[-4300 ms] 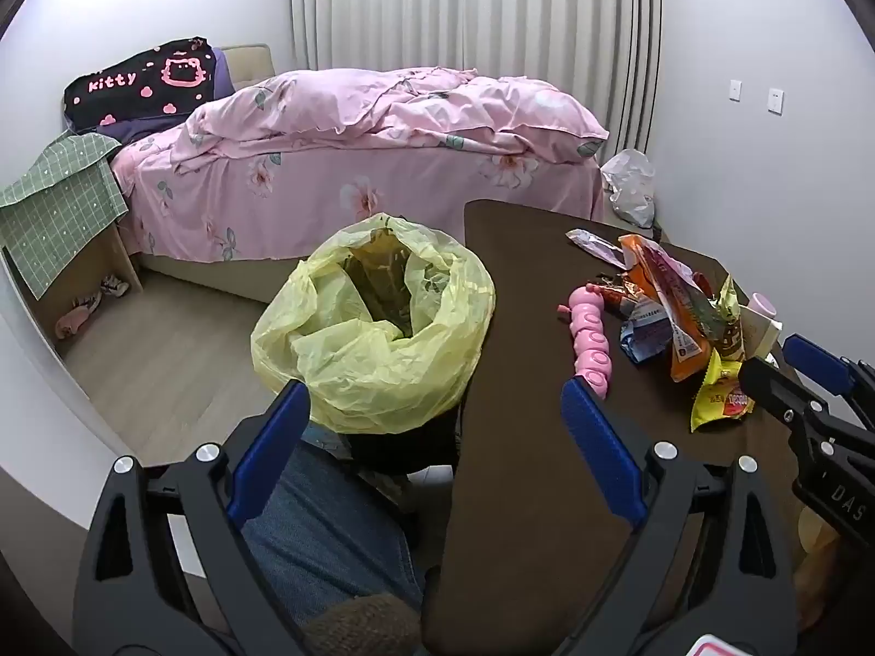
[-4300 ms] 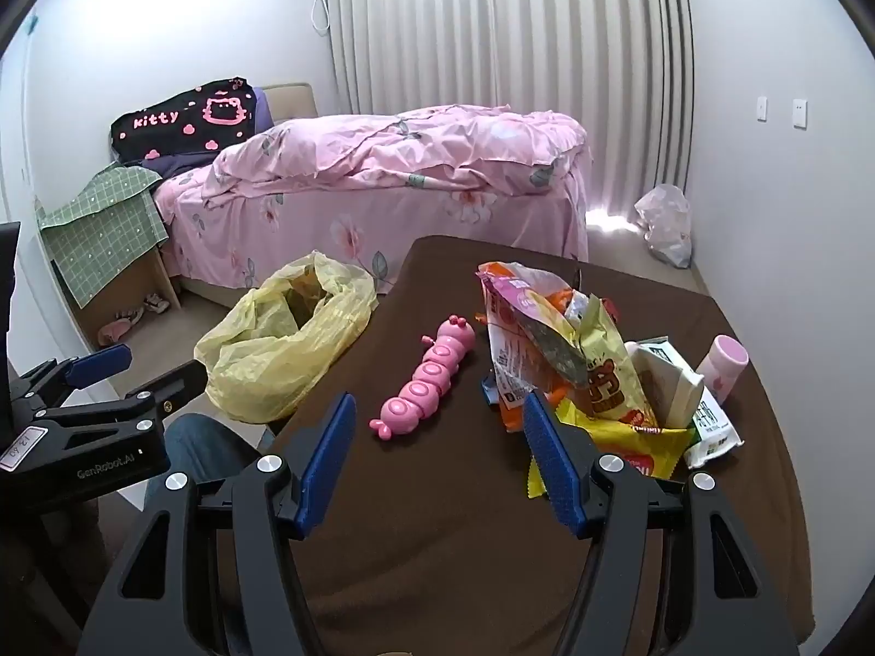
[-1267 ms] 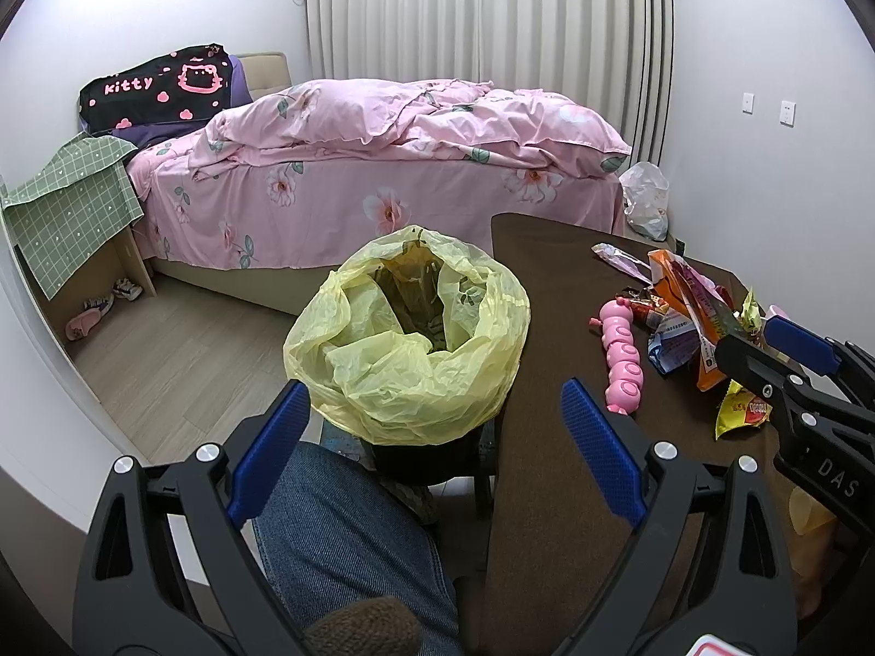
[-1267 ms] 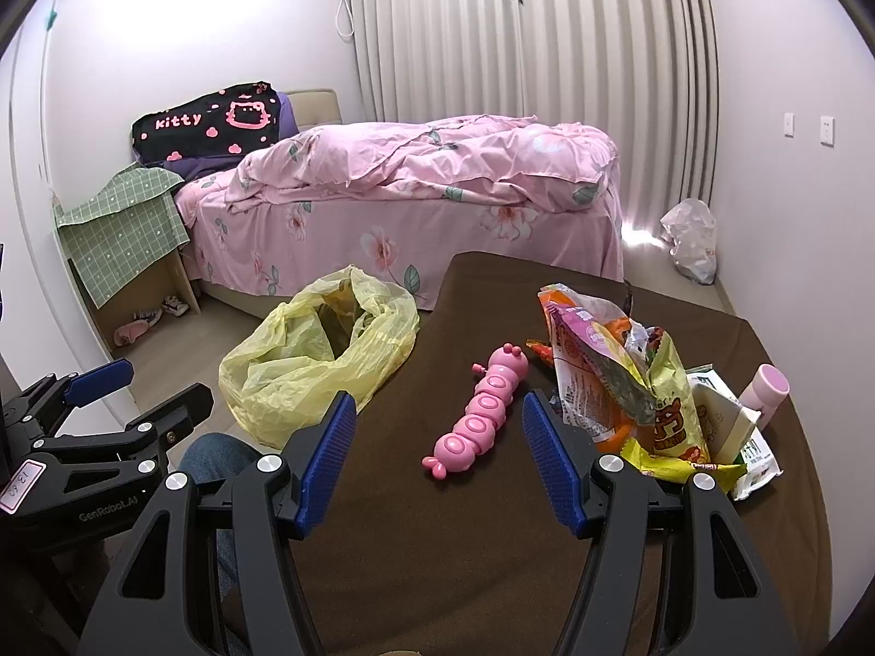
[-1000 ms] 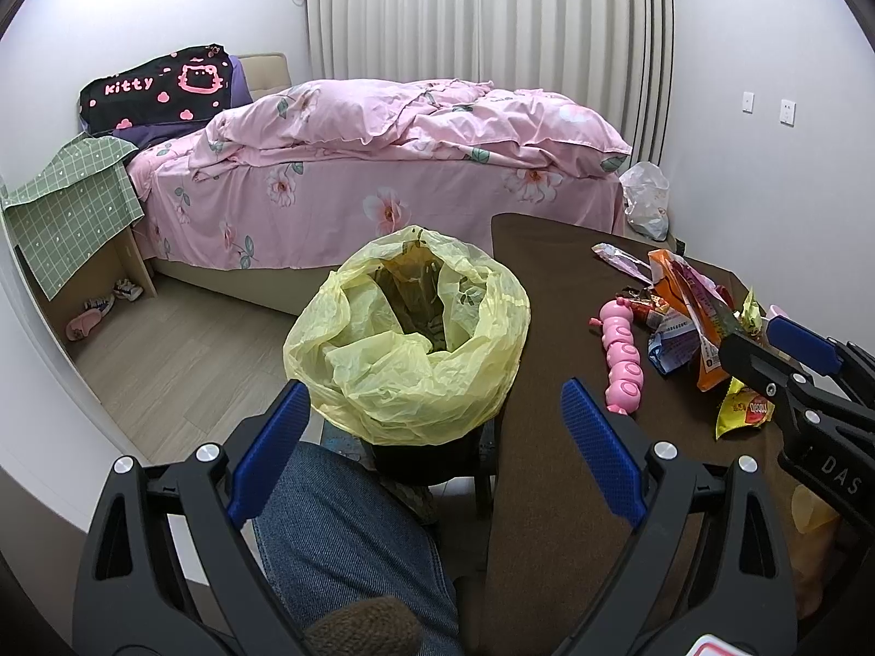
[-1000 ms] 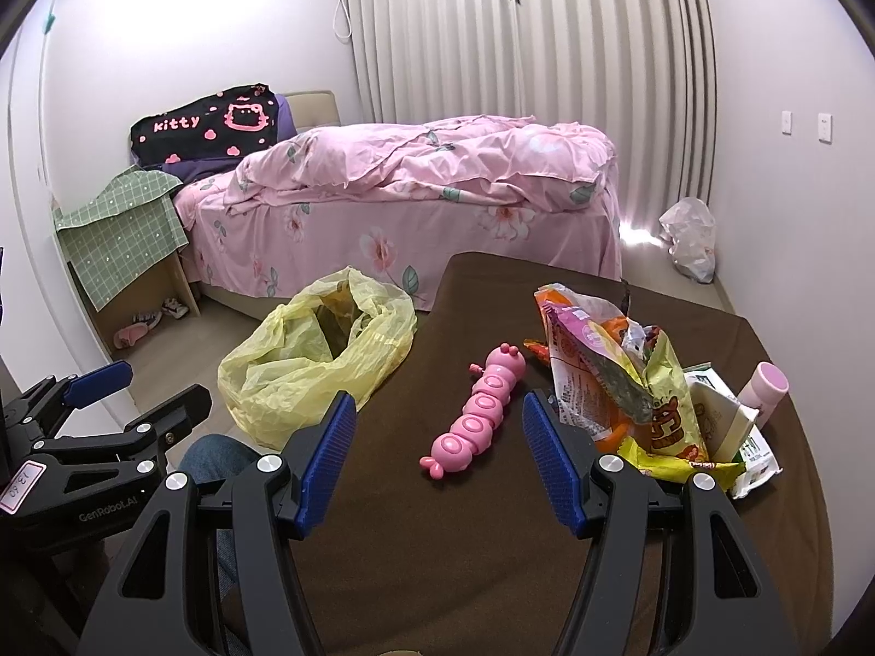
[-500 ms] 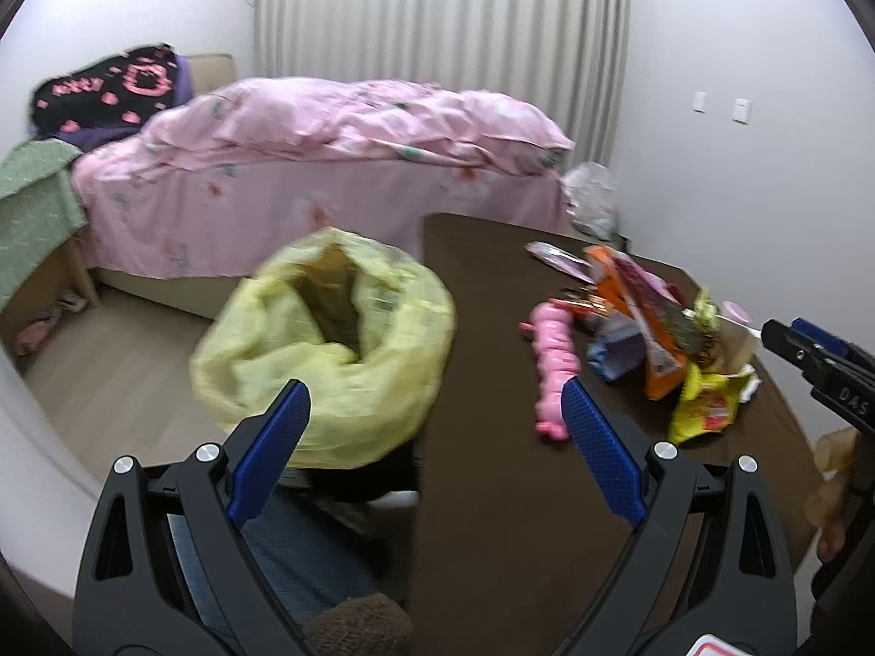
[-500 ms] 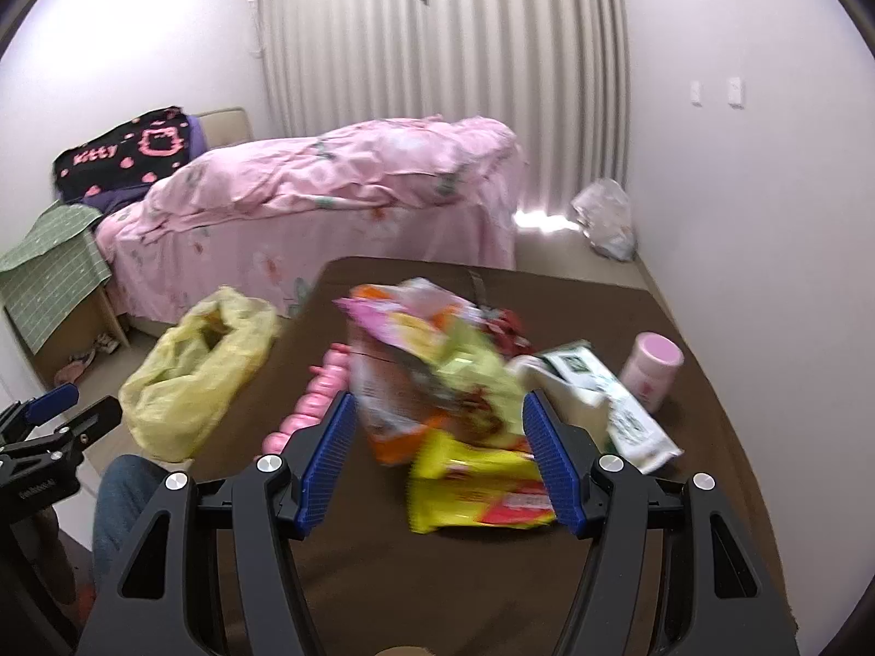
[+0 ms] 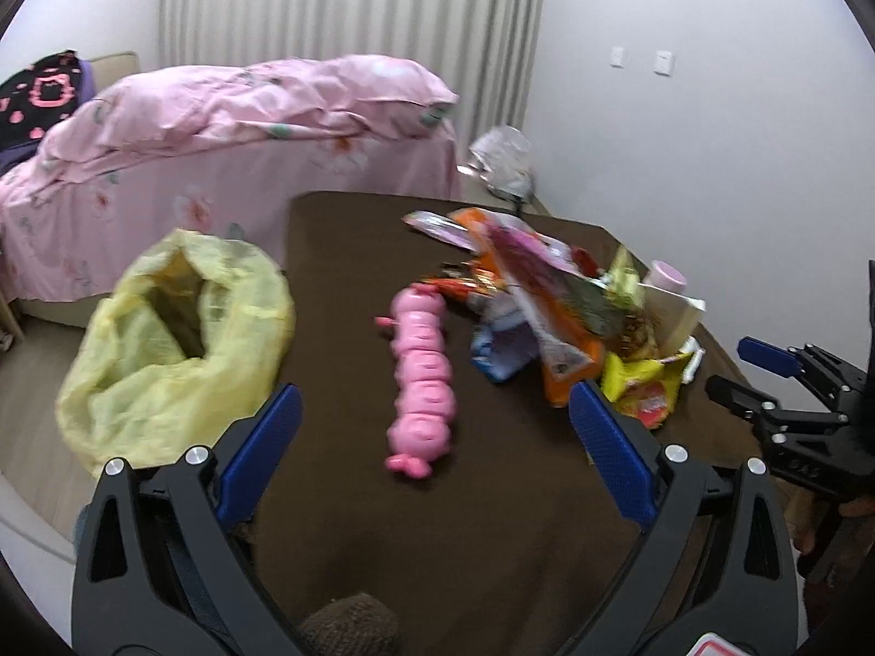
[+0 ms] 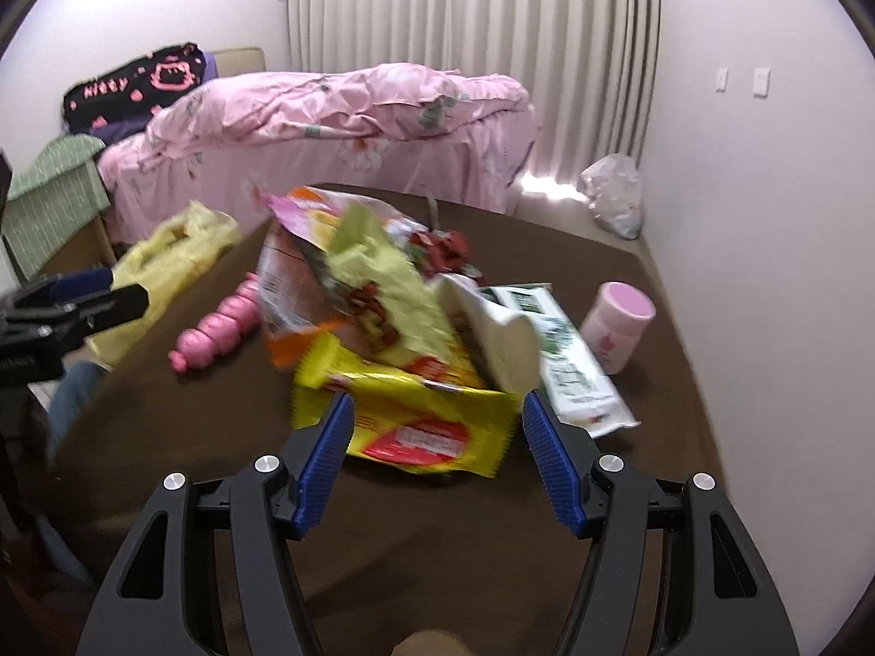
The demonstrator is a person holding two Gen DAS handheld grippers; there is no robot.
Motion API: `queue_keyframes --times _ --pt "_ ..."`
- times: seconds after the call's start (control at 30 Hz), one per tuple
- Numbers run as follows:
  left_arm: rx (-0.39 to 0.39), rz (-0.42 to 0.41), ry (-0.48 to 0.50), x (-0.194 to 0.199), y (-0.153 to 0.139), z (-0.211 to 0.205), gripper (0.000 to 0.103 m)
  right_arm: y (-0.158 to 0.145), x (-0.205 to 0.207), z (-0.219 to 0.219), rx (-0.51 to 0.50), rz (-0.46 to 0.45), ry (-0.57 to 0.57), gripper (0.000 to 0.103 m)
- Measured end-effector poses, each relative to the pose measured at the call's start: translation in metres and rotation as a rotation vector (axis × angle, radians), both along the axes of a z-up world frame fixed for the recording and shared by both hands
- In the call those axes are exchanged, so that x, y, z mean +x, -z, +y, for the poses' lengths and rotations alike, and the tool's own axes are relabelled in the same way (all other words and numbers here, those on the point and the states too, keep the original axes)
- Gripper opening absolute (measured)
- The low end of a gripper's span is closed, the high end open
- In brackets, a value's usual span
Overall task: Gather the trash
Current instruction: 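Reach both tools toward the pile of wrappers on the table, then close left gripper on green wrapper while right gripper grasps the milk carton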
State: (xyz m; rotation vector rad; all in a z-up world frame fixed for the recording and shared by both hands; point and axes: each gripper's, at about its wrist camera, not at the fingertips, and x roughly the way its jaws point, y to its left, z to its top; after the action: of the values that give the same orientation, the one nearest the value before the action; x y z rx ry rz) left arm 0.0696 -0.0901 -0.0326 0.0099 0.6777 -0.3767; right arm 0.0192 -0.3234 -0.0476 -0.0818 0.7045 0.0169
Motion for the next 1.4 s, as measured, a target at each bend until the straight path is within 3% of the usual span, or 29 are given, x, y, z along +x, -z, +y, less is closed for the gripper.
queue_keyframes --times 0.13,0.27,0.43,0.53,0.6,0.67,0.77,1.03,1.23,1.4 --pt "-0.052 0.023 0.119 0.01 -0.006 -0.032 0.093 0.008 -0.001 -0.023 0.037 -0.016 0.085 0.061" --pt "-0.085 0.005 0.215 0.022 -0.017 -0.066 0.087 0.006 -0.007 -0.043 0.047 -0.069 0.161 0.061" --pt "-0.114 -0.019 0.249 0.053 -0.016 -0.103 0.074 0.012 -0.01 -0.06 0.087 -0.054 0.186 0.061" --pt "-0.108 0.062 0.254 0.077 0.002 -0.121 0.058 0.018 -0.012 -0.064 0.1 -0.041 0.187 0.061" --pt "-0.1 0.159 0.269 0.089 0.018 -0.128 0.031 0.021 -0.014 -0.065 0.109 -0.034 0.18 0.061" --pt "-0.138 0.195 0.274 0.087 0.022 -0.119 0.029 0.023 -0.015 -0.064 0.114 -0.032 0.173 0.061" --pt "-0.169 0.169 0.269 0.067 0.012 -0.097 0.027 0.022 -0.014 -0.061 0.111 -0.046 0.155 0.061" --pt "-0.108 0.113 0.22 0.035 -0.015 -0.045 0.027 0.012 0.02 -0.057 0.064 -0.077 0.082 0.061" --pt "-0.148 0.138 0.172 0.039 -0.011 -0.02 0.027 0.02 0.095 -0.068 0.029 0.028 0.0 0.061" --pt "-0.149 0.14 0.177 0.036 -0.008 -0.014 0.027 0.039 0.137 -0.079 0.045 0.115 0.007 0.06"
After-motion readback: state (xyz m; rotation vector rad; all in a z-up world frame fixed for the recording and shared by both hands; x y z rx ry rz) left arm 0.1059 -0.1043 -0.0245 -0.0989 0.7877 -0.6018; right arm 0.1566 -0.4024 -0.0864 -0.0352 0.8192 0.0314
